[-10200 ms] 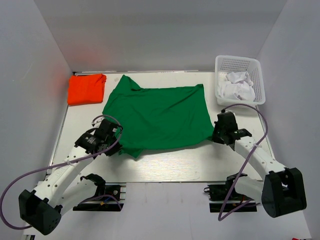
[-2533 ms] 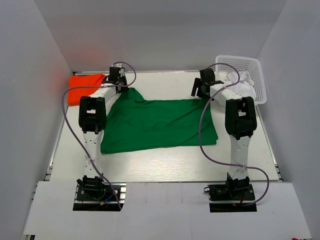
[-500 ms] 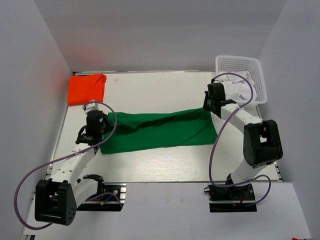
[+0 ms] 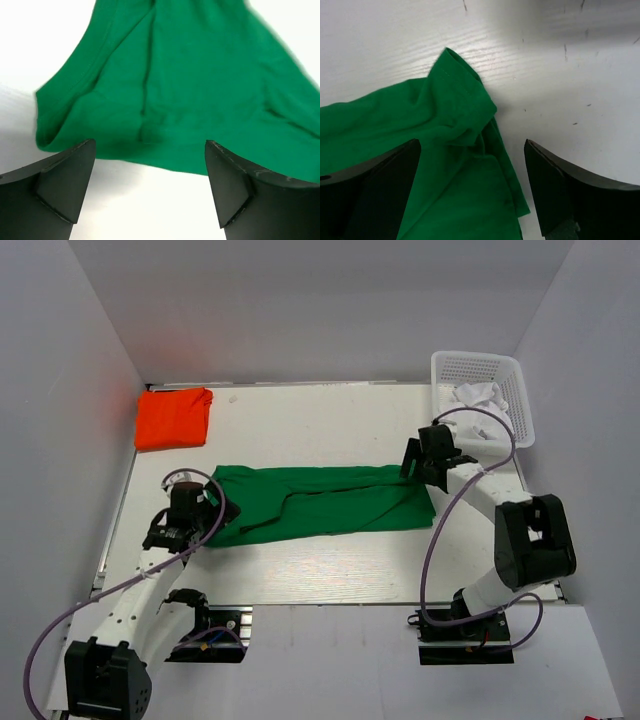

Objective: Fold and stack the t-shirts

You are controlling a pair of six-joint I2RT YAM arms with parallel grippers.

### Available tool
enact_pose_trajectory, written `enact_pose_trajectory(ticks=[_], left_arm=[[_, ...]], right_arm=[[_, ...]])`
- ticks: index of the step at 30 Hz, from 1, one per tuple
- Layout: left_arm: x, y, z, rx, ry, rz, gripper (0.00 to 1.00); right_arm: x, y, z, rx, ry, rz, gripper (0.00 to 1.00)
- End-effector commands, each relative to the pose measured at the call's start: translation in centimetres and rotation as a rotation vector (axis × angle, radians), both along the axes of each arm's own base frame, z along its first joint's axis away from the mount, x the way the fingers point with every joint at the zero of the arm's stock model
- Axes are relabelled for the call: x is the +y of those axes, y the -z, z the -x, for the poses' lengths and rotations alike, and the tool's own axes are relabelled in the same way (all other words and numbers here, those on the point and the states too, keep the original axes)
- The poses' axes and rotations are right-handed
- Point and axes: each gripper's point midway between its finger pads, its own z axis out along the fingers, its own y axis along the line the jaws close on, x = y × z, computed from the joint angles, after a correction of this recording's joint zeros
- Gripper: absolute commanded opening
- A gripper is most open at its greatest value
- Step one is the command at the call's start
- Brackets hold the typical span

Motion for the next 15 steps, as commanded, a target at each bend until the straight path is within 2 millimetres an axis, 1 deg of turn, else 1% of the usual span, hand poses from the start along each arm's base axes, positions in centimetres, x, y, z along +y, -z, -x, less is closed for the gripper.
enact_pose_trajectory(ticks=[1, 2, 3, 4, 5, 6, 7, 8, 9, 10, 11, 13, 14, 15], left_arm=[[-0.2, -4.5, -1.7, -0.104, -0.015, 0.025, 1.00], [-0.3, -5.5, -2.7, -0.137, -0.008, 0.022, 1.00], [-0.7, -5.6, -3.2, -0.148, 0.019, 0.024, 1.00], [-1.3, -6.9, -4.6, -0.207, 0.034, 0.044, 1.00], [-1.6, -7.4, -5.4, -0.228, 0.056, 0.047, 1.00], [-2.4, -6.1, -5.9, -0.185, 0.087, 0.070, 1.00], [-2.9, -6.1, -6.7, -0.186, 0.105, 0.085, 1.00], [-3.7, -6.4, -7.8, -0.210, 0.141, 0.101, 1.00], [-4.1, -6.2, -8.5, -0.201, 0.155, 0.113, 1.00], [-4.5, -4.0, -9.1, -0.134, 0.166, 0.121, 1.00], [-4.8, -4.1, -10.1, -0.133, 0.180, 0.121, 1.00], [-5.3, -2.7, -11.1, -0.094, 0.199, 0.126, 1.00], [-5.4, -1.1, -11.7, -0.044, 0.196, 0.124, 1.00], [-5.4, -0.6, -12.2, -0.034, 0.196, 0.124, 1.00]], right_arm=[[0.1, -5.2, -1.6, -0.148, 0.007, -0.031, 0.90], [0.6, -5.6, -1.8, -0.156, -0.011, -0.045, 0.90], [1.4, -5.7, -1.8, -0.154, -0.053, -0.069, 0.90], [2.5, -6.2, -2.0, -0.162, -0.098, -0.100, 0.90], [3.4, -6.6, -2.3, -0.173, -0.134, -0.133, 0.90], [4.0, -6.5, -2.6, -0.177, -0.162, -0.138, 0.90], [4.7, -6.2, -2.8, -0.171, -0.190, -0.155, 0.90], [5.8, -6.5, -3.0, -0.180, -0.232, -0.178, 0.90], [6.4, -6.2, -3.5, -0.177, -0.252, -0.185, 0.90], [6.8, -5.2, -3.7, -0.154, -0.260, -0.188, 0.90], [7.8, -5.4, -4.0, -0.153, -0.287, -0.208, 0.90], [8.2, -3.2, -4.2, -0.097, -0.285, -0.213, 0.90], [8.4, -2.6, -4.2, -0.084, -0.290, -0.214, 0.90], [8.4, -1.2, -4.5, -0.050, -0.281, -0.214, 0.90]])
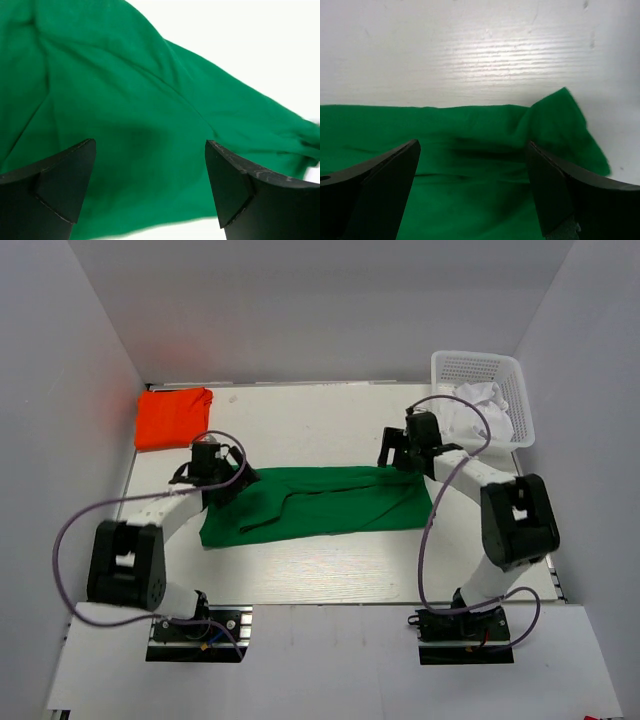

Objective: Fold and stack the t-shirts

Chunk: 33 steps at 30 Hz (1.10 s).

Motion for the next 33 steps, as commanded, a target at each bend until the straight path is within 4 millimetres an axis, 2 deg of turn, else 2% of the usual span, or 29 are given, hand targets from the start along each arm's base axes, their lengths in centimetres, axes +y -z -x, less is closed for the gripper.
enact_pose_trajectory(ticks=[1, 2, 3, 6, 8, 9, 10, 11, 12, 13, 14, 15, 16, 17, 18, 19, 20, 21, 22, 23, 24, 26, 27, 29, 31, 33], left_arm=[[-1.4, -0.2, -2.5, -0.027, 0.059, 0.035, 1.00], [-1.5, -0.2, -3.3, -0.032, 0.059, 0.035, 1.00], [-1.5, 1.3, -3.4, 0.011, 0.058, 0.030, 1.00], [-1.7, 2.3, -4.9, 0.028, 0.058, 0.029, 1.00], [-1.8, 3.9, -6.3, 0.060, 0.051, 0.018, 1.00], [-2.0, 4.3, -6.8, 0.070, 0.057, 0.024, 1.00], [-2.3, 3.6, -8.8, 0.037, 0.058, 0.028, 1.00], [-2.8, 5.9, -9.4, 0.078, 0.066, 0.023, 1.00], [-2.9, 6.6, -10.4, 0.088, 0.059, 0.027, 1.00], [-3.4, 5.4, -13.4, 0.038, 0.060, 0.033, 1.00], [-3.7, 6.3, -14.2, 0.066, 0.069, 0.040, 1.00], [-4.0, 9.7, -14.7, 0.137, 0.064, 0.047, 1.00], [-4.7, 8.1, -18.1, 0.073, 0.072, 0.062, 1.00], [-5.8, 8.5, -19.3, 0.063, 0.096, 0.075, 1.00], [-6.7, 6.2, -22.9, -0.020, 0.103, 0.105, 1.00], [-8.3, 9.4, -23.5, 0.017, 0.144, 0.133, 1.00], [-9.7, 10.0, -24.3, 0.021, 0.176, 0.151, 1.00], [-10.7, 6.9, -28.0, -0.074, 0.183, 0.184, 1.00], [-11.9, 7.4, -28.7, -0.079, 0.198, 0.201, 1.00], [-12.7, 11.3, -28.8, -0.036, 0.200, 0.216, 1.00], [-14.2, 9.5, -30.4, -0.098, 0.218, 0.240, 1.00], [-16.2, 9.7, -30.9, -0.123, 0.234, 0.334, 1.00], [-17.1, 10.0, -31.3, -0.161, 0.239, 0.356, 1.00], [-17.6, 10.4, -31.4, -0.164, 0.226, 0.357, 1.00], [-17.2, 10.5, -31.7, -0.170, 0.204, 0.341, 1.00], [-16.9, 11.2, -31.6, -0.163, 0.196, 0.323, 1.00]], right_arm=[[1.5, 1.2, -0.8, 0.035, -0.038, -0.034, 0.90], [1.2, 1.8, -0.7, 0.049, -0.024, -0.022, 0.90], [0.8, 2.5, -0.6, 0.062, -0.007, -0.008, 0.90], [-0.9, 4.0, 0.6, 0.100, 0.066, 0.033, 0.90], [-1.3, 5.0, 2.0, 0.130, 0.070, 0.044, 0.90], [-0.7, 4.5, 2.5, 0.127, 0.047, 0.023, 0.90], [-0.7, 5.5, 4.0, 0.158, 0.028, 0.021, 0.90], [0.1, 5.6, 4.8, 0.171, -0.016, -0.008, 0.90], [0.7, 5.1, 5.5, 0.161, -0.054, -0.023, 0.90], [2.6, 5.4, 7.8, 0.202, -0.150, -0.083, 0.90], [4.0, 5.0, 8.3, 0.177, -0.199, -0.105, 0.90], [4.4, 4.2, 9.6, 0.145, -0.248, -0.112, 0.90], [5.8, 4.6, 11.7, 0.165, -0.315, -0.129, 0.90], [6.9, 4.5, 13.6, 0.165, -0.383, -0.123, 0.90], [7.6, 4.0, 14.4, 0.151, -0.415, -0.123, 0.90], [10.1, 4.0, 17.2, 0.166, -0.535, -0.131, 0.90], [10.9, 4.2, 18.6, 0.174, -0.594, -0.135, 0.90], [11.9, 4.2, 19.8, 0.179, -0.656, -0.146, 0.90], [13.4, 4.3, 21.8, 0.180, -0.761, -0.129, 0.90], [14.7, 4.5, 23.8, 0.190, -0.838, -0.115, 0.90], [14.9, 5.2, 25.0, 0.215, -0.878, -0.093, 0.90], [16.3, 6.0, 28.8, 0.258, -1.057, -0.076, 0.90], [17.1, 6.2, 29.9, 0.266, -1.130, -0.064, 0.90], [17.9, 6.8, 31.7, 0.302, -1.194, -0.052, 0.90], [18.1, 6.8, 31.9, 0.285, -1.224, -0.026, 0.90], [18.6, 6.0, 32.1, 0.236, -1.242, -0.017, 0.90]])
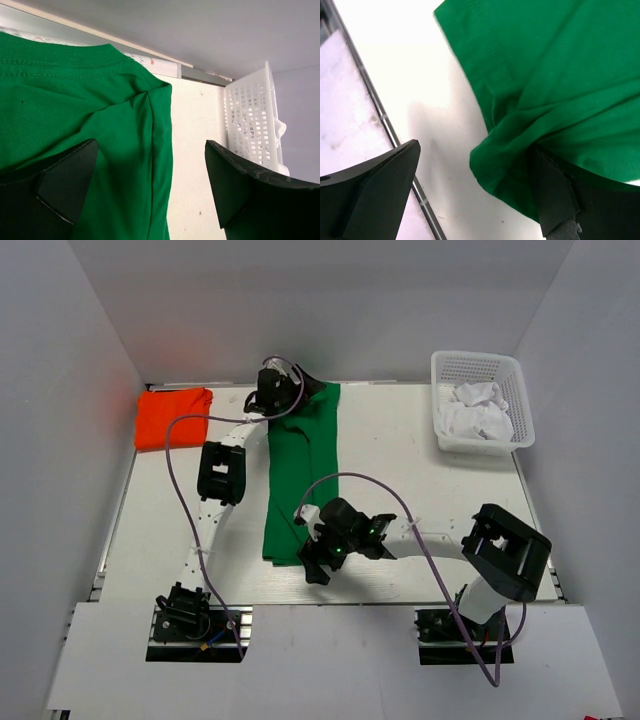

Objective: Fold and stack the t-shirts

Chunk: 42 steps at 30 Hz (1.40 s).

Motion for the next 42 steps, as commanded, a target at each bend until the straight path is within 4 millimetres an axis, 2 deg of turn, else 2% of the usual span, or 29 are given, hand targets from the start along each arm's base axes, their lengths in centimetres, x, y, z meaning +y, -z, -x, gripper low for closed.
enact_pose_trajectory(ticks=[1, 3, 7, 8, 9, 10, 11, 12, 13, 14, 16, 17, 20, 22, 24, 25, 27, 28, 30, 31, 32, 33, 35, 36, 37, 38, 39, 41, 42], left_arm=[[1.2, 9.5, 2.5, 0.237, -0.048, -0.079, 1.00], [0.8, 9.0, 3.0, 0.233, -0.013, -0.072, 1.00], [0.1, 5.5, 2.5, 0.168, -0.001, -0.065, 1.00], [0.0, 3.9, 2.1, 0.140, 0.004, -0.070, 1.00], [0.0, 2.8, 2.0, 0.124, 0.009, -0.080, 1.00], [0.0, -0.3, 1.8, 0.081, 0.012, -0.078, 1.00], [-0.4, -1.5, 2.1, 0.063, 0.012, -0.090, 1.00], [0.2, -3.1, 1.8, 0.029, -0.018, -0.112, 1.00], [0.5, -4.7, 1.6, 0.003, -0.034, -0.120, 1.00], [0.9, -8.3, 1.4, -0.054, -0.059, -0.120, 1.00], [1.1, -12.3, 1.3, -0.120, -0.065, -0.133, 1.00], [1.3, -14.4, 1.7, -0.144, -0.063, -0.137, 1.00], [1.6, -17.7, 2.5, -0.191, -0.060, -0.150, 1.00], [2.0, -20.0, 3.7, -0.212, -0.056, -0.163, 1.00], [2.0, -20.7, 5.1, -0.207, -0.023, -0.174, 1.00], [2.0, -21.1, 6.6, -0.205, 0.015, -0.188, 1.00], [2.4, -20.5, 8.6, -0.158, 0.040, -0.221, 1.00], [3.1, -20.2, 10.9, -0.124, 0.049, -0.241, 1.00], [3.9, -20.0, 13.7, -0.117, 0.055, -0.255, 1.00], [4.7, -14.9, 16.6, -0.014, 0.070, -0.280, 1.00], [4.7, -14.6, 18.6, -0.022, 0.080, -0.279, 1.00], [5.7, -13.9, 22.2, -0.024, 0.080, -0.278, 1.00], [7.0, -12.4, 25.6, 0.017, 0.040, -0.296, 1.00], [8.2, -8.5, 28.6, 0.109, 0.031, -0.317, 1.00], [9.3, -9.5, 30.1, 0.092, -0.016, -0.319, 1.00], [9.5, -8.5, 31.7, 0.125, -0.031, -0.306, 1.00], [10.4, -5.4, 34.4, 0.200, -0.021, -0.331, 1.00], [10.3, -4.9, 37.8, 0.257, 0.008, -0.295, 1.00], [10.6, -3.4, 39.8, 0.302, 0.026, -0.289, 1.00]], right_arm=[[-1.4, 0.9, 3.2, 0.053, -0.097, 0.059, 0.90], [-1.2, 0.2, 2.9, 0.011, -0.072, 0.037, 0.90], [-0.8, -2.0, 0.9, -0.104, -0.003, -0.012, 0.90], [-0.8, -2.4, 0.5, -0.124, 0.018, -0.024, 0.90], [-0.9, -3.8, 0.1, -0.159, 0.041, -0.057, 0.90], [-0.6, -4.7, -0.7, -0.191, 0.081, -0.094, 0.90], [-0.2, -5.6, -1.2, -0.214, 0.098, -0.140, 0.90], [-0.3, -7.7, -1.1, -0.234, 0.110, -0.205, 0.90], [-0.5, -8.0, -1.0, -0.236, 0.113, -0.224, 0.90], [-0.2, -9.2, -0.7, -0.243, 0.099, -0.274, 0.90], [-0.7, -10.9, -0.4, -0.247, 0.119, -0.340, 0.90], [-0.8, -11.2, -0.4, -0.247, 0.124, -0.354, 0.90], [-1.5, -11.5, -0.3, -0.244, 0.156, -0.361, 0.90], [-2.1, -10.4, -0.6, -0.222, 0.193, -0.316, 0.90], [-2.5, -9.2, -0.7, -0.190, 0.240, -0.284, 0.90], [-3.2, -8.4, -1.8, -0.199, 0.330, -0.253, 0.90], [-5.0, -6.7, -3.4, -0.224, 0.472, -0.183, 0.90], [-5.5, -6.2, -4.2, -0.203, 0.566, -0.171, 0.90], [-6.5, -5.2, -4.9, -0.206, 0.635, -0.127, 0.90], [-6.5, -5.1, -5.0, -0.194, 0.653, -0.124, 0.90], [-6.6, -4.9, -5.1, -0.186, 0.659, -0.120, 0.90], [-6.5, -4.8, -5.1, -0.177, 0.661, -0.119, 0.90], [-5.7, -5.0, -5.0, -0.157, 0.639, -0.152, 0.90], [-5.7, -5.1, -5.0, -0.149, 0.633, -0.157, 0.90], [-5.7, -4.8, -5.1, -0.144, 0.630, -0.148, 0.90], [-6.0, -4.2, -5.4, -0.140, 0.643, -0.120, 0.90], [-6.0, -4.5, -5.9, -0.145, 0.653, -0.120, 0.90], [-6.3, -3.8, -5.9, -0.131, 0.652, -0.083, 0.90], [-6.3, -3.5, -6.0, -0.126, 0.648, -0.078, 0.90]])
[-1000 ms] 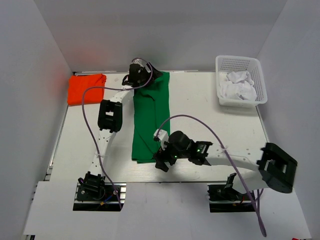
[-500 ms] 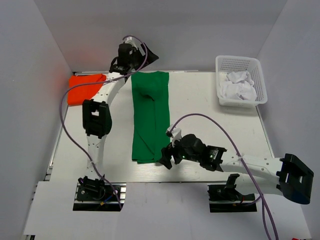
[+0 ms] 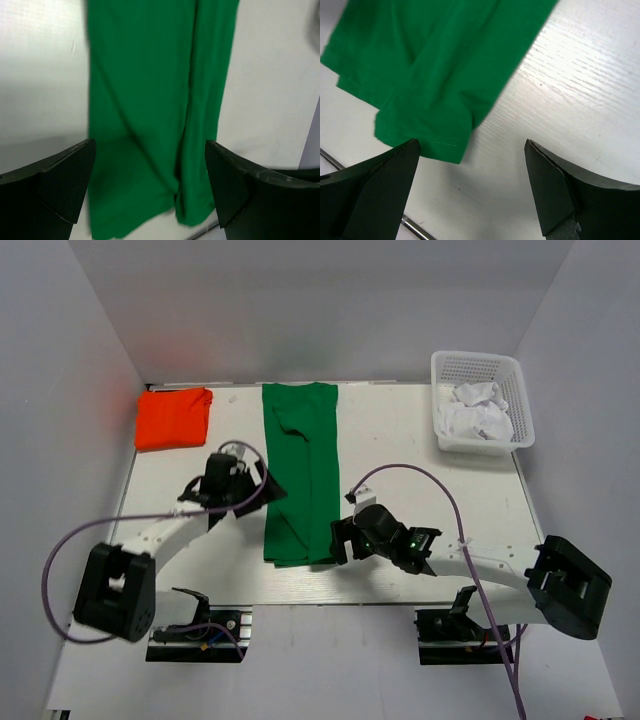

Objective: Fold and stack the t-shirts

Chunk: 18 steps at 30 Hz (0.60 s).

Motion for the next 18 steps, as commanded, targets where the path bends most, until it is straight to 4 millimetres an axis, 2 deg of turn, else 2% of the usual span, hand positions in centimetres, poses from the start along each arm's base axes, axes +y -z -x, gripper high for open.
enact_pose_trajectory(ticks=[1, 4, 7, 8, 9, 10, 13, 15, 18], left_arm=[[-0.4, -0.5, 3.8, 0.023, 0.011, 0.079, 1.00], [-0.5, -0.9, 6.7, 0.033, 0.028, 0.102, 1.00], [-0.1, 1.2, 9.8, 0.127, 0.045, 0.085, 1.00], [0.0, 2.4, 11.2, 0.181, 0.059, 0.074, 1.00], [0.2, 3.1, 11.7, 0.207, 0.057, 0.064, 1.00], [0.5, 4.6, 13.1, 0.273, 0.063, 0.039, 0.98], [0.4, 5.9, 14.5, 0.316, 0.096, 0.024, 0.92], [0.2, 6.6, 15.3, 0.338, 0.117, 0.029, 0.87], [0.2, 6.9, 15.5, 0.332, 0.123, 0.011, 0.86]], right_arm=[[1.0, -0.3, -0.4, 0.040, -0.011, -0.032, 0.90], [1.6, 0.2, 0.0, 0.096, -0.051, -0.031, 0.90], [1.8, 0.8, 0.2, 0.147, -0.083, -0.014, 0.90], [1.4, 1.4, 0.8, 0.179, -0.090, 0.005, 0.90], [1.7, 1.6, 1.3, 0.208, -0.111, -0.007, 0.90], [1.9, 1.7, 1.6, 0.232, -0.128, -0.020, 0.90], [1.7, 2.1, 1.4, 0.262, -0.121, -0.023, 0.90], [1.6, 2.3, 1.6, 0.285, -0.123, -0.024, 0.85], [1.5, 2.8, 2.0, 0.322, -0.136, -0.029, 0.76]])
